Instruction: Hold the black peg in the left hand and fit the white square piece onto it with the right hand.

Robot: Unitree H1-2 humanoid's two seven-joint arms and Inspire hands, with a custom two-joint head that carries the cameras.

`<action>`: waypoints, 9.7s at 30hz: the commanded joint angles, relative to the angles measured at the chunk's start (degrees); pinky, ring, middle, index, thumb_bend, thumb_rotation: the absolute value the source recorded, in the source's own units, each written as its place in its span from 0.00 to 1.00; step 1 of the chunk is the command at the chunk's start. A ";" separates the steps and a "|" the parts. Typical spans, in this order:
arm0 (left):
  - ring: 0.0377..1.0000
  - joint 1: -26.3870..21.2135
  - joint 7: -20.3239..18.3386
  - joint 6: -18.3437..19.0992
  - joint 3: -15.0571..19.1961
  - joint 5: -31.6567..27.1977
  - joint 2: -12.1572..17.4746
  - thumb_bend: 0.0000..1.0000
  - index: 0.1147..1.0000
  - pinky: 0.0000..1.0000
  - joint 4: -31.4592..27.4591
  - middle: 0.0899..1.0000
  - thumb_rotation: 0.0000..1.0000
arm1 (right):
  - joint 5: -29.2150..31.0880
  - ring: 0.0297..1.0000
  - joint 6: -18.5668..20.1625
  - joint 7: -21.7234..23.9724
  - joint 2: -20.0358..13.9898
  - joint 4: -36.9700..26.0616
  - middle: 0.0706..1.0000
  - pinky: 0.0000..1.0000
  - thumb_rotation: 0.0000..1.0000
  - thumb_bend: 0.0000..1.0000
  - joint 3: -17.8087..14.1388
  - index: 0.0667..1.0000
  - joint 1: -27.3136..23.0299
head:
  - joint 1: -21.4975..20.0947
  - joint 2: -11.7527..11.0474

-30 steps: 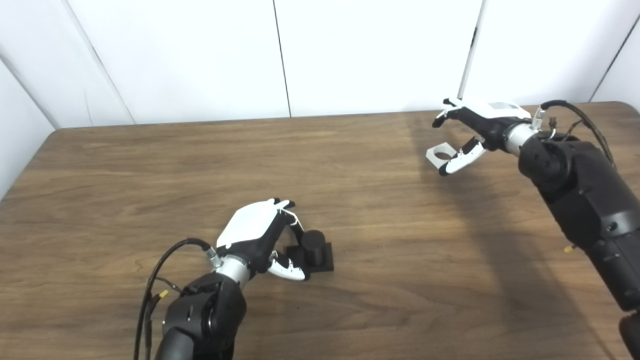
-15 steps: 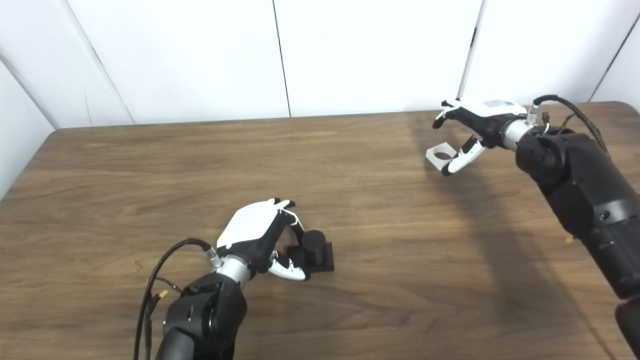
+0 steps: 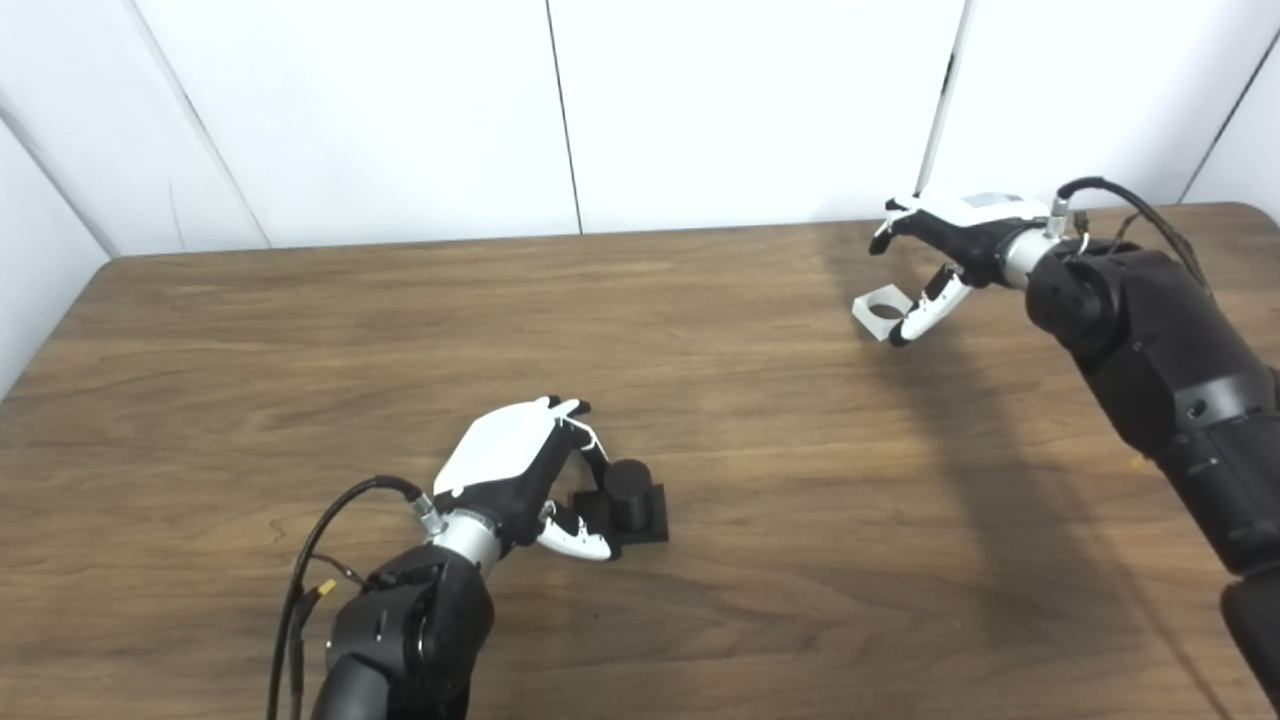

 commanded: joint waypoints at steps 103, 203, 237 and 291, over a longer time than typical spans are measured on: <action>1.00 -1.71 -1.25 0.30 0.24 2.37 -1.50 0.53 0.41 1.00 1.15 0.96 0.06 | -2.42 1.00 -3.72 -3.28 1.71 8.92 0.94 1.00 0.15 0.52 3.02 0.46 -5.84 | -0.20 -0.27; 1.00 -2.21 -1.04 0.17 -0.20 3.15 -1.17 0.53 0.41 1.00 2.47 0.95 0.06 | 0.86 1.00 2.08 26.95 7.86 -45.75 0.95 1.00 0.15 0.52 -0.21 0.46 2.36 | -0.77 -0.39; 1.00 -2.36 -0.95 0.66 0.06 2.56 -1.62 0.53 0.41 1.00 2.81 0.96 0.06 | -0.36 1.00 0.74 27.21 11.78 -46.92 0.95 1.00 0.16 0.52 2.55 0.46 4.07 | -0.59 0.14; 1.00 -2.20 -0.71 0.31 -1.26 4.39 -3.85 0.53 0.41 1.00 3.04 0.96 0.06 | -2.45 1.00 -1.62 24.94 13.63 -42.45 0.96 1.00 0.16 0.52 4.60 0.46 6.16 | 0.69 0.34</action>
